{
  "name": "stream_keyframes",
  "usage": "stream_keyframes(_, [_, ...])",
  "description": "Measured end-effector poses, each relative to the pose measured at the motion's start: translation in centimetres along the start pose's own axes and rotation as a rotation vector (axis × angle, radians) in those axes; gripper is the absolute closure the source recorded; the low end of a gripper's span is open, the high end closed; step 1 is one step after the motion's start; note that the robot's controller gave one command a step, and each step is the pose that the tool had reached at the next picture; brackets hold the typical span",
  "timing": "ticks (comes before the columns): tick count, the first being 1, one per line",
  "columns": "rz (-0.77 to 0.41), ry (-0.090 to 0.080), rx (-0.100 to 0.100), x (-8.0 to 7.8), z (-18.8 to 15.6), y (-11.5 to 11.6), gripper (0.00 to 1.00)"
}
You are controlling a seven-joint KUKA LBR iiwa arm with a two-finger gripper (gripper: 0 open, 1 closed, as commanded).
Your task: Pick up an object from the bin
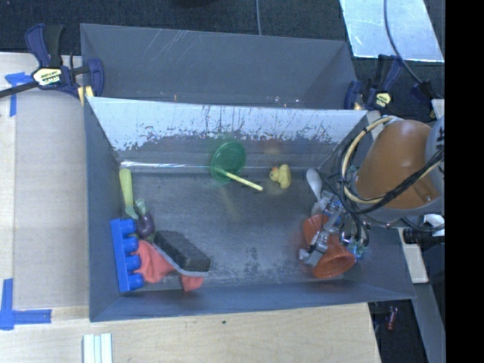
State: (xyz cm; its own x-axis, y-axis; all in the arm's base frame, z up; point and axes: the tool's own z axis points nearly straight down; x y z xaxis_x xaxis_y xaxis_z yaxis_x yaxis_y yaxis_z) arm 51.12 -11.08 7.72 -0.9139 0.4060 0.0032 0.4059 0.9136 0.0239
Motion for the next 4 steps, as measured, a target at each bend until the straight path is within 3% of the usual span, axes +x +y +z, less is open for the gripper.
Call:
stream_keyframes(1, [-0.332, 0.009, -0.016, -0.3, 0.1, 0.8, 0.00])
stream_keyframes(2, [-0.420, 0.004, -0.009, -0.5, 0.7, -2.4, 0.00])
stream_keyframes(3, [-0.307, 0.035, -0.022, -3.0, 1.0, -2.1, 1.00])
stream_keyframes(4, [-0.306, 0.035, -0.022, -3.0, 0.9, -2.1, 1.00])
